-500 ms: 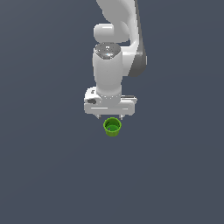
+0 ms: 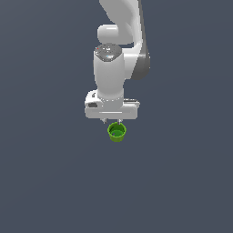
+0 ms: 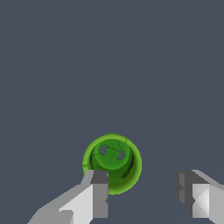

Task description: Pick up the object and move it to a goal position.

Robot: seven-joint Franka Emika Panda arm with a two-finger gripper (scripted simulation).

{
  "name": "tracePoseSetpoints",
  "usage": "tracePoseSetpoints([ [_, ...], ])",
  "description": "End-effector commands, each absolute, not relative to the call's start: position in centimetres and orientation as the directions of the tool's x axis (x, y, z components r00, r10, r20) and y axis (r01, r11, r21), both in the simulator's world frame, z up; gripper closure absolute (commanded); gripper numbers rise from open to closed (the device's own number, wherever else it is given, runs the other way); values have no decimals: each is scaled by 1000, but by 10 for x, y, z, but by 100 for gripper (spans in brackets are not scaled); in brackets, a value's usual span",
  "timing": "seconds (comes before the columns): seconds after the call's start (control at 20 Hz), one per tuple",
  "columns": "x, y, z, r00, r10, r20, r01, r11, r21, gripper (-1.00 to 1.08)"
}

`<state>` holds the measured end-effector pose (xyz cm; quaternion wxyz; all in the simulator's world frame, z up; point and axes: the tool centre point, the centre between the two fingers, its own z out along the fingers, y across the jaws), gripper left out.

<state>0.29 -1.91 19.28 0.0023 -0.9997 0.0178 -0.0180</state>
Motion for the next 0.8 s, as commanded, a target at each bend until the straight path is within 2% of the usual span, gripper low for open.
tracePoseSetpoints([
  [0.0,3,-20,193,999,-35,35,-35,-999,-4,-20],
  [0.75,2,-22,177,997,65,44,67,-997,-44,-20],
])
